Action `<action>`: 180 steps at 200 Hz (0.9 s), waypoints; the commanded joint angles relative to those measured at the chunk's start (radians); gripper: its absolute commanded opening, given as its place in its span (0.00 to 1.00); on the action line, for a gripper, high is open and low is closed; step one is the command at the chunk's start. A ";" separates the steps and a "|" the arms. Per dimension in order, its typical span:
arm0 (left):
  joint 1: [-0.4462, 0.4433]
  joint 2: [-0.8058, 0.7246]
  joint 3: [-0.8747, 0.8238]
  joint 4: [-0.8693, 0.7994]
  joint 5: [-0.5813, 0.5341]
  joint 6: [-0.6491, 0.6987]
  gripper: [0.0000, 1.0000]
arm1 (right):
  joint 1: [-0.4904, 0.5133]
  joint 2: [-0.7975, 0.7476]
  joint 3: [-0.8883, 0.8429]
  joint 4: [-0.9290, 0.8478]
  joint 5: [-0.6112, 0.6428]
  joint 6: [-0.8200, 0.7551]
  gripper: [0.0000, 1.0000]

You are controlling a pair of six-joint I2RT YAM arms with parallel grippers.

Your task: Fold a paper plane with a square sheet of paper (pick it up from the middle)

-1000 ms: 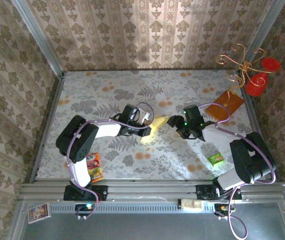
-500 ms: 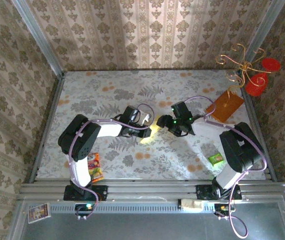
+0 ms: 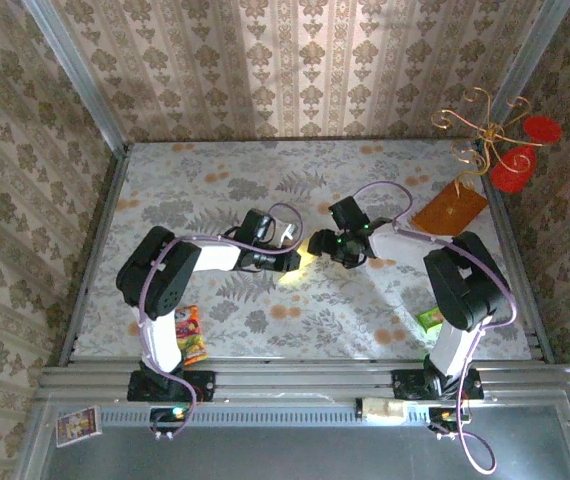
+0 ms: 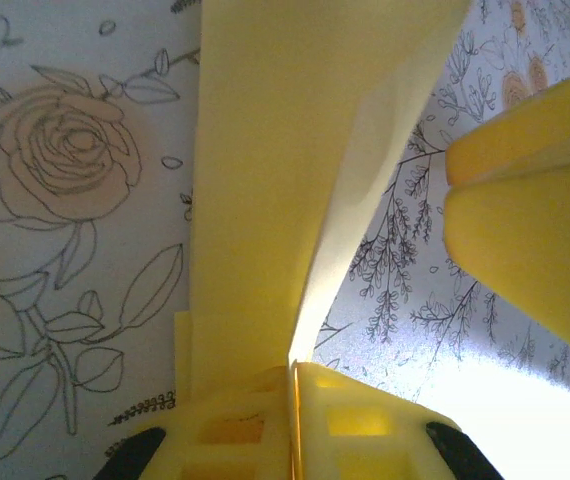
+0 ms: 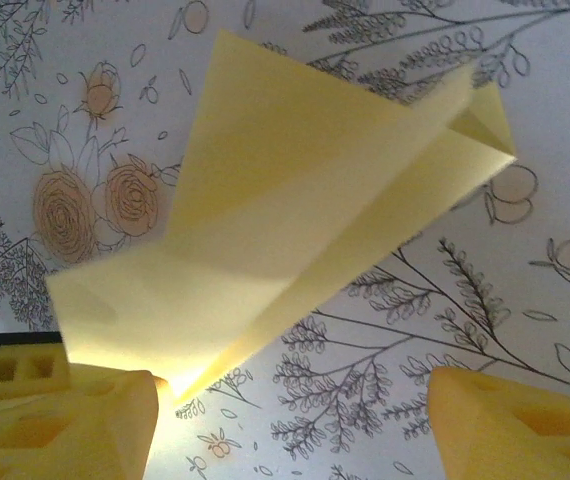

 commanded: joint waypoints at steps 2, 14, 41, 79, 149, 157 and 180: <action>0.003 0.028 0.006 -0.016 0.030 -0.020 0.10 | 0.013 0.033 0.030 -0.060 0.044 -0.052 0.75; 0.003 0.031 0.007 -0.016 0.030 -0.022 0.10 | 0.015 0.045 0.040 -0.064 0.048 -0.059 0.76; 0.003 0.033 0.011 -0.022 0.030 -0.020 0.10 | 0.022 0.070 0.061 -0.095 0.083 -0.064 0.78; 0.004 0.038 0.012 -0.025 0.030 -0.021 0.11 | 0.025 0.088 0.071 -0.099 0.100 -0.064 0.82; 0.005 0.040 0.014 -0.032 0.030 -0.020 0.12 | 0.026 0.064 0.055 -0.057 0.104 -0.049 0.89; 0.005 0.042 0.015 -0.032 0.030 -0.020 0.13 | 0.026 0.080 0.065 -0.069 0.101 -0.050 0.90; 0.005 0.039 0.013 -0.035 0.030 -0.021 0.13 | 0.026 0.103 0.070 -0.091 0.115 -0.037 0.90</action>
